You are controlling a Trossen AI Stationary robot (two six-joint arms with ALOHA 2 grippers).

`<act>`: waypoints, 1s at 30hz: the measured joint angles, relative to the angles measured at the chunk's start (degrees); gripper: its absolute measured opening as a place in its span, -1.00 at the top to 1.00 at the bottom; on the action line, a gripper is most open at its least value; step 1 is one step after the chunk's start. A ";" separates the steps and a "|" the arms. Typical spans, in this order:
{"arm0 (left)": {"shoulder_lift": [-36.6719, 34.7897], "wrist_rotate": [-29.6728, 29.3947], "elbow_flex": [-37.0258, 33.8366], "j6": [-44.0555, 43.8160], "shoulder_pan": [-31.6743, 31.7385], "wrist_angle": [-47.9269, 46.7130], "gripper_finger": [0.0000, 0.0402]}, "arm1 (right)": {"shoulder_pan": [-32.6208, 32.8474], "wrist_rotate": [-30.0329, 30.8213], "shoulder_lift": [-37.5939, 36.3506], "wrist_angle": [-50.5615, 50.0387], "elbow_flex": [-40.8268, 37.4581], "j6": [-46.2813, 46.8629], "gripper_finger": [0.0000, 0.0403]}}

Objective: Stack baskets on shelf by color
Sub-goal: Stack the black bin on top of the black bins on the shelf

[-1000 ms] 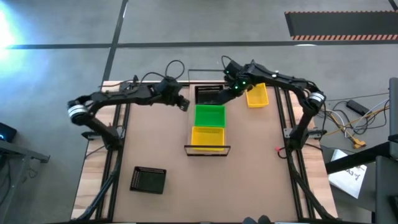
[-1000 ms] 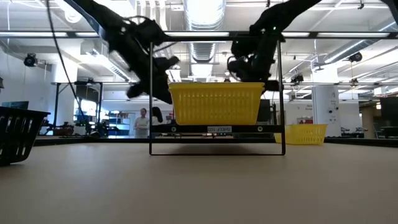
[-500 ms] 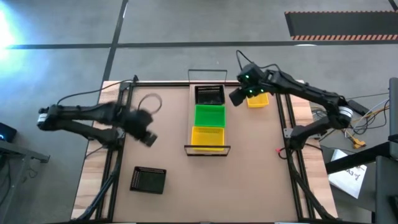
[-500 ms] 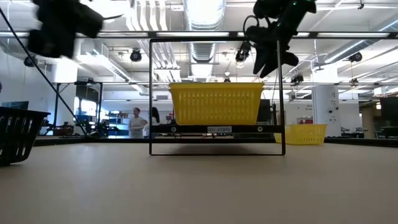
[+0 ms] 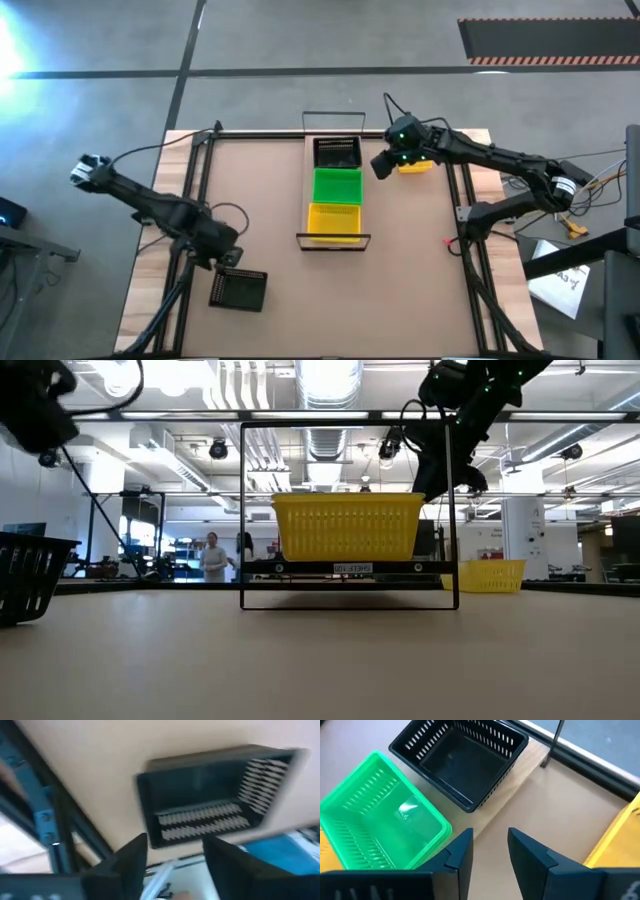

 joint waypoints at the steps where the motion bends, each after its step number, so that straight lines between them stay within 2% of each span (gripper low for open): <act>1: 1.41 0.84 -0.71 -0.68 -0.36 -0.03 0.07 | 0.00 0.00 0.00 -0.03 0.09 -1.01 0.45; 4: 6.06 2.43 -2.06 -1.01 -1.17 0.31 -0.04 | -0.02 0.00 0.02 -0.25 1.61 -4.27 0.46; 7: 10.26 2.46 -3.05 -0.66 -1.46 2.76 -0.02 | -0.02 0.00 0.02 -0.19 3.85 -7.79 0.46; 13: 17.77 2.45 -5.44 -0.68 -1.56 12.16 0.18 | -0.02 0.05 0.02 -0.19 8.60 -14.44 0.45; 18: 21.29 2.52 -5.86 -0.97 -1.56 12.72 0.44 | -0.02 0.50 0.02 -0.20 11.16 -17.63 0.46; 24: 18.40 2.70 -4.86 -1.11 -1.51 11.60 0.94 | -0.04 0.53 0.02 -1.90 12.96 -20.26 0.47; 26: 15.43 2.78 -3.67 -2.49 -1.46 8.38 0.96 | -0.04 0.58 0.02 -4.24 14.16 -21.19 0.47; 30: 6.44 2.09 0.81 -7.32 -0.95 -3.98 0.99 | -0.05 0.76 0.02 -9.87 17.23 -23.14 0.47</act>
